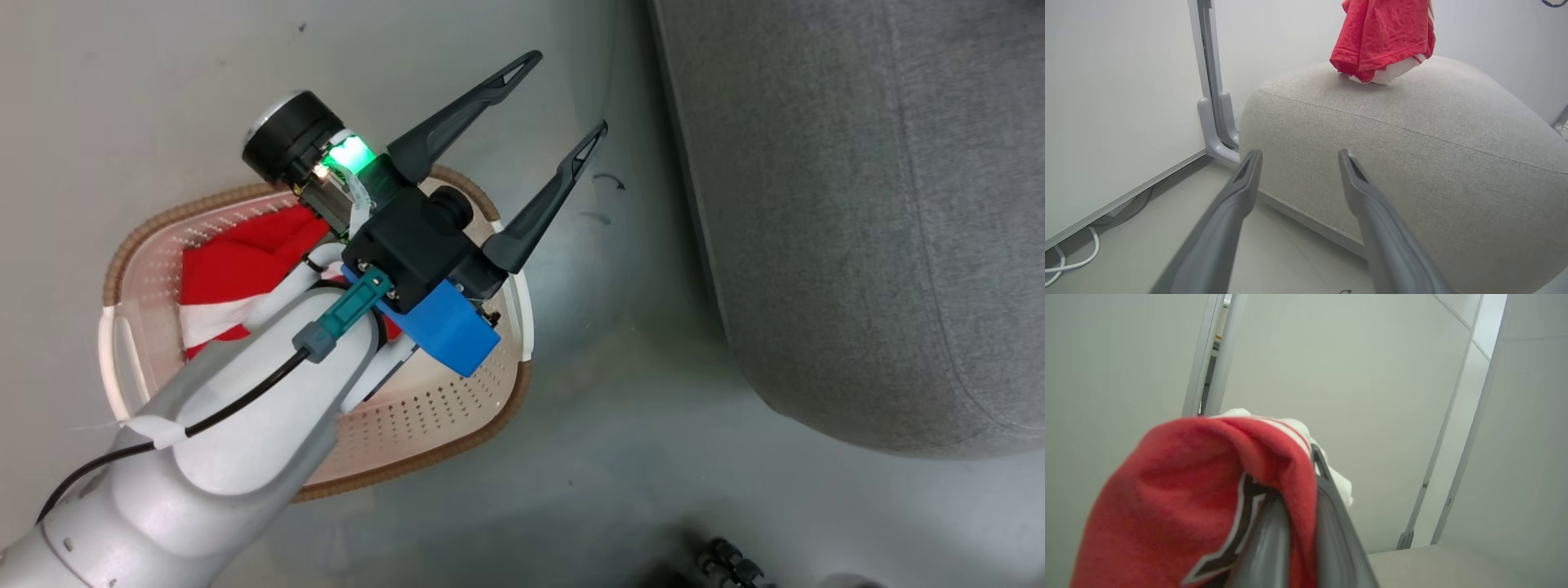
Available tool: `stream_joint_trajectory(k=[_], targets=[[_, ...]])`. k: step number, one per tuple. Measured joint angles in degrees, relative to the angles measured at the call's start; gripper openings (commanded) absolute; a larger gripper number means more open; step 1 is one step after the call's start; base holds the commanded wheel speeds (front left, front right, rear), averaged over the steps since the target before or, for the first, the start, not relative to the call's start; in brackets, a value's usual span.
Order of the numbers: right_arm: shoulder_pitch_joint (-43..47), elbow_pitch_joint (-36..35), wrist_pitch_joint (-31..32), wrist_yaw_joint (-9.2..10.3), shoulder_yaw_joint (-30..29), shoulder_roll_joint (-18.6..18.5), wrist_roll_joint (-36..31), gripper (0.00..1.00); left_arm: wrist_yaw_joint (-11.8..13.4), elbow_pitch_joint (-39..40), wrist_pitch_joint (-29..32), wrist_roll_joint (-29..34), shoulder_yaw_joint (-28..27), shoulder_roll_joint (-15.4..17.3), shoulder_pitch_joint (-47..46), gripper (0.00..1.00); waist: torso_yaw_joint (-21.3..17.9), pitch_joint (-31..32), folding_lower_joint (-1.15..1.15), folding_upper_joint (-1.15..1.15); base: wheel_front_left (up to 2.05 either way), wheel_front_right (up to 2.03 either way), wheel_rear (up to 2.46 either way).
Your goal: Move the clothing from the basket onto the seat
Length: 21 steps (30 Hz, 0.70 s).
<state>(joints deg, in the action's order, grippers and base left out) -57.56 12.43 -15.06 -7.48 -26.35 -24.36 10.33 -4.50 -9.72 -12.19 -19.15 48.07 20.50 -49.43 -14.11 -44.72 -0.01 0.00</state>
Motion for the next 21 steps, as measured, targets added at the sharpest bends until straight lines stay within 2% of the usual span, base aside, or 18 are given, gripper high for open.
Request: stream_joint_trajectory(k=[6, 14, 19, 20, 21], targets=[[-0.4, 11.35, 0.02, 0.0, 0.94, -0.2, -0.1, 0.0, 0.21, 0.94, 0.27, 0.02, 0.12, 0.77, -0.1, 1.0, 0.27, -2.68, 0.0, 0.0, 0.0, 0.0, 0.0], [1.32, 20.8, 0.02, -0.01, 1.44, 2.69, -0.34, 0.0, 0.45, 1.15, 0.22, 0.01, 0.49, 0.51, -0.72, 1.0, 1.41, -3.08, 0.0, 0.0, 0.0, 0.0, 0.0], [3.69, 23.75, 0.01, 0.0, 1.8, 3.33, -0.27, 0.0, 0.49, 0.44, -0.35, -0.1, 0.59, 0.09, -0.95, 1.0, 1.87, -2.26, 0.0, 0.0, 0.0, 0.0, 0.0], [4.21, 24.06, 0.01, -0.01, 1.86, 3.67, -0.23, 0.05, 0.51, 0.29, -0.53, -0.13, 0.63, 0.02, -0.95, 1.0, 1.89, -2.0, 0.01, 0.0, 0.0, 0.0, 0.0], [4.72, 24.32, 0.01, -0.01, 1.85, 3.99, -0.13, 0.4, 0.55, 0.07, -0.59, -0.33, 0.65, 0.01, -0.93, 1.0, 1.89, -1.69, 0.0, 0.0, 0.0, 0.0, 0.0]])
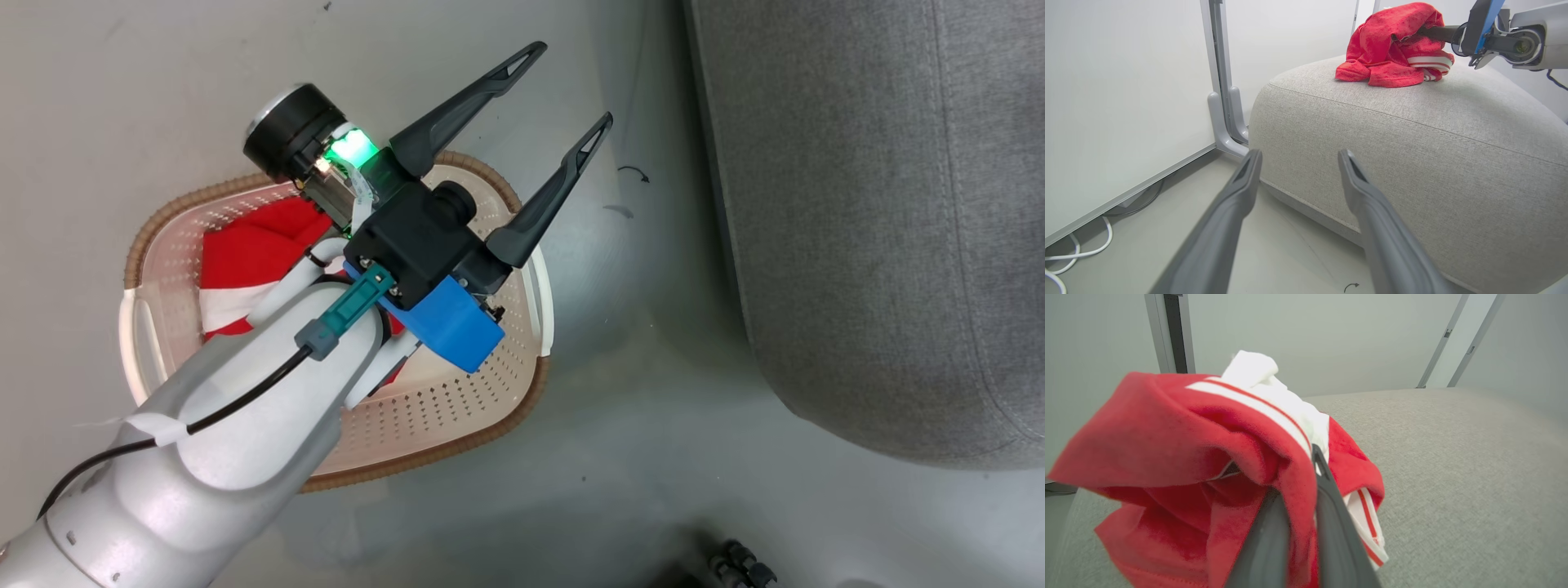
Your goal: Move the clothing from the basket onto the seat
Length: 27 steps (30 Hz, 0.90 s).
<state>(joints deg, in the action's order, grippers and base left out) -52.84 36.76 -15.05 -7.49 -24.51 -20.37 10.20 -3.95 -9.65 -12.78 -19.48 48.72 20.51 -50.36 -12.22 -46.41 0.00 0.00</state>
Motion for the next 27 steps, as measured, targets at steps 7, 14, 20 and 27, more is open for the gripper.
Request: stream_joint_trajectory(k=[7, 14, 20, 27], targets=[[4.72, -0.83, -0.01, 0.01, 0.04, 1.22, 0.13, 1.0, 0.47, -1.52, -1.04, -0.59, 0.03, -0.8, 1.08, 1.0, 0.04, 3.38, 0.0, 0.0, 0.0, 0.0, 0.0], [13.45, -4.47, -0.01, 0.01, 1.85, 2.82, -0.57, 1.0, 0.99, -3.3, -2.01, -1.75, -0.62, -2.3, 4.27, 1.0, 0.34, 8.93, 0.01, 0.0, 0.0, 0.0, 0.0], [20.75, -9.55, 0.0, 0.0, 4.17, 3.99, -0.54, 1.0, 1.99, -3.74, -2.21, -2.7, -3.74, -3.55, 8.45, 1.0, 1.51, 14.25, 0.01, 0.0, 0.0, 0.0, 0.0], [26.41, -18.0, 0.0, 0.0, 8.54, 7.11, -0.08, 1.0, 2.96, -2.58, -2.21, -2.56, -10.7, -4.41, 15.62, 1.0, 3.69, 20.21, 0.01, 0.0, 0.0, 0.0, 0.0]])
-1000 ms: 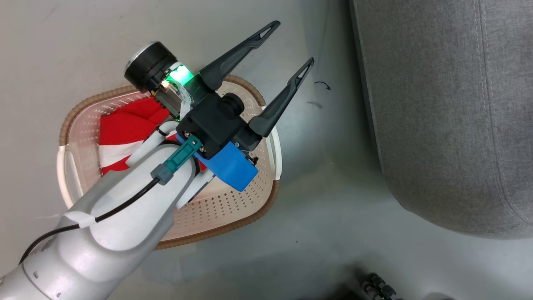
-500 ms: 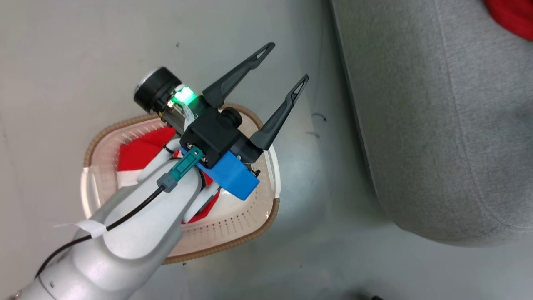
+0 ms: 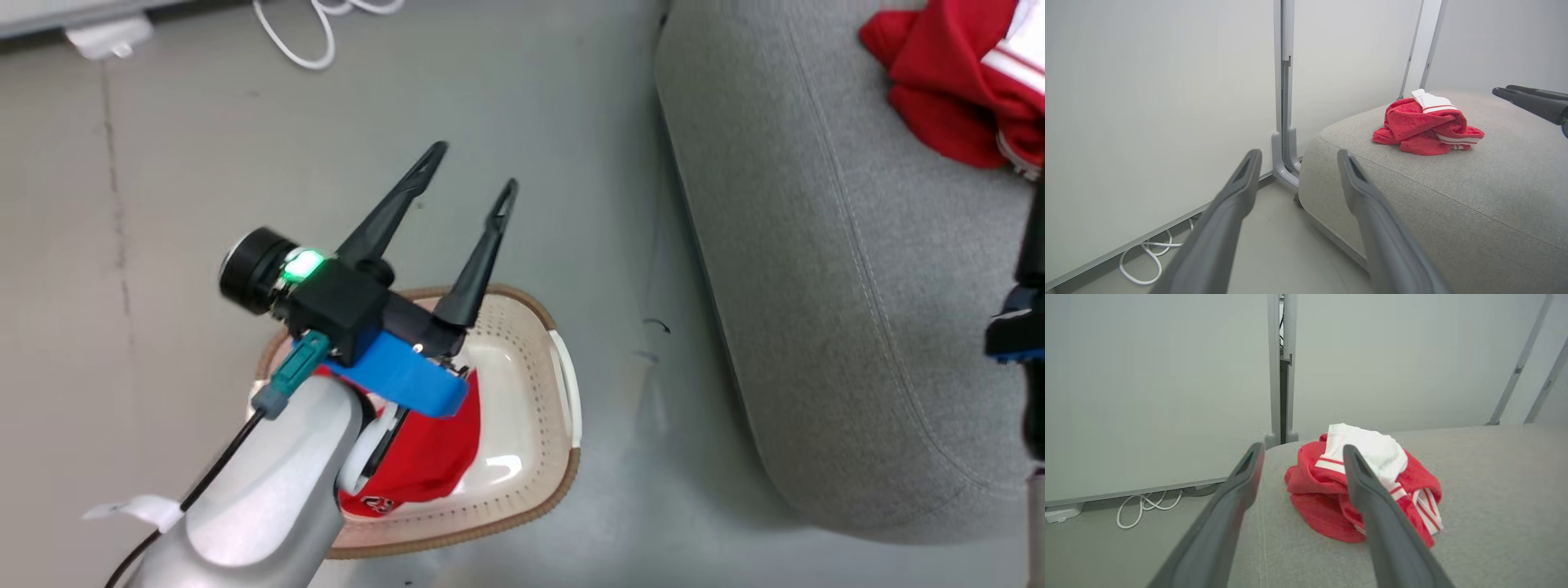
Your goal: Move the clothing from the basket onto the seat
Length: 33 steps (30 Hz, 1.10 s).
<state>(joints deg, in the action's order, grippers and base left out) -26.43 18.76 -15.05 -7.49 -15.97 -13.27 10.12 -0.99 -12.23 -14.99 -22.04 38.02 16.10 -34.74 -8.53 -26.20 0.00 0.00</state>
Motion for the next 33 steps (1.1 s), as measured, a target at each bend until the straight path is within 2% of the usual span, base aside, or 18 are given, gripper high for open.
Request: stream_joint_trajectory(k=[7, 15, 24, 33], targets=[[4.14, -6.2, 0.0, 0.01, 5.19, 2.66, -0.38, 1.0, 0.14, 0.94, -0.01, 1.77, -8.05, -2.12, 6.7, 1.0, 3.35, 4.71, 0.01, 0.0, 0.0, 0.0, 0.0], [6.68, -9.14, -0.01, 0.01, 10.42, 4.56, -0.4, 1.0, -1.59, 2.04, -0.01, 4.59, -17.01, -5.41, 12.57, 1.0, 7.38, 8.95, 0.0, 0.0, 0.0, 0.0, 0.0], [10.93, -11.47, 0.0, 0.01, 11.39, 7.08, -2.87, 1.0, -3.72, 2.68, -0.01, 8.29, -25.41, -8.32, 19.06, 1.0, 9.98, 13.46, 0.01, 0.0, 0.0, 0.0, 0.0], [15.89, -12.78, -0.01, 0.01, 11.6, 9.2, -4.55, 1.0, -5.12, 2.72, -0.01, 10.5, -31.81, -10.56, 24.45, 1.0, 10.43, 16.86, 0.01, 0.0, 0.0, 0.0, 0.0]])
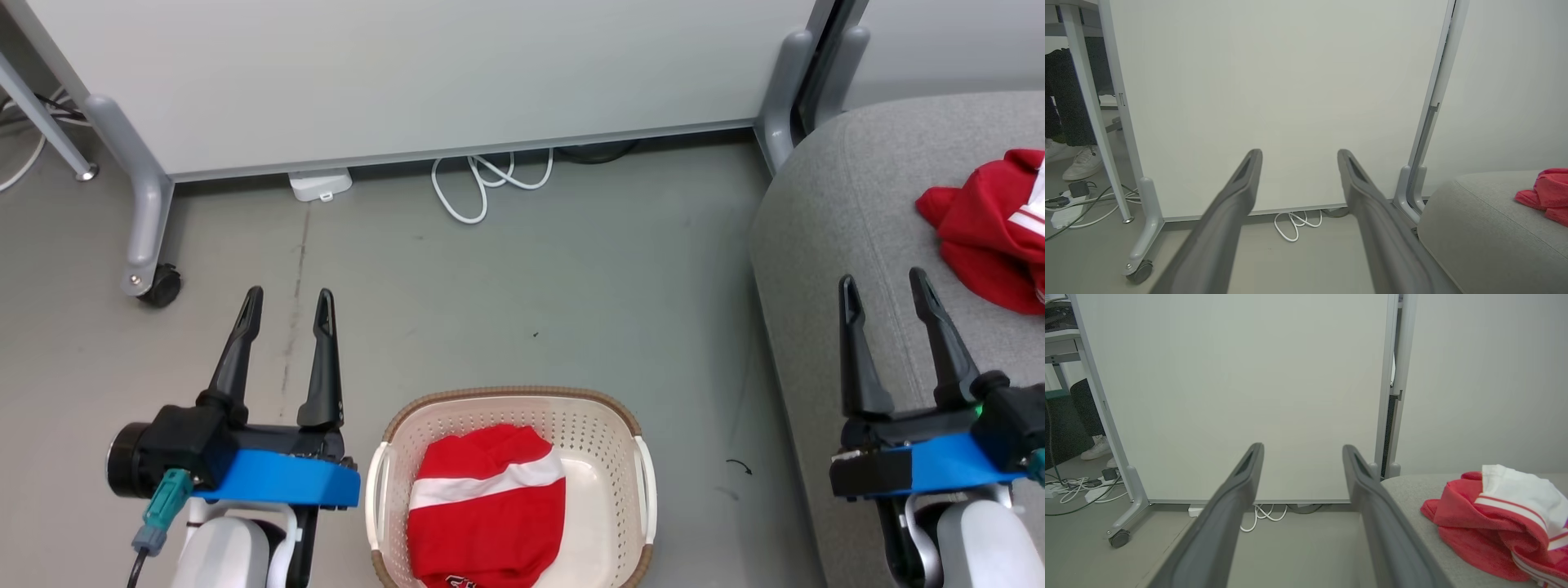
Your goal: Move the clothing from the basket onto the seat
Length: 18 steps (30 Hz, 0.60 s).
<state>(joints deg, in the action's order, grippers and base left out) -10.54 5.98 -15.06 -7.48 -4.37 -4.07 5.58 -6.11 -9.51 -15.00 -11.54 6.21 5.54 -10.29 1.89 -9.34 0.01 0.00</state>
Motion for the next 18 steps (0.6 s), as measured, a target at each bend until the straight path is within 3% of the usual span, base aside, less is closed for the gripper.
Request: stream_joint_trajectory(k=[18], targets=[[5.72, -0.16, 0.01, 0.0, -0.55, 1.07, -0.41, 1.0, -1.0, -0.65, 0.0, 1.98, -3.52, -1.98, 5.49, 1.0, -0.89, 4.19, 0.0, 0.0, 0.0, 0.0, 0.0]])
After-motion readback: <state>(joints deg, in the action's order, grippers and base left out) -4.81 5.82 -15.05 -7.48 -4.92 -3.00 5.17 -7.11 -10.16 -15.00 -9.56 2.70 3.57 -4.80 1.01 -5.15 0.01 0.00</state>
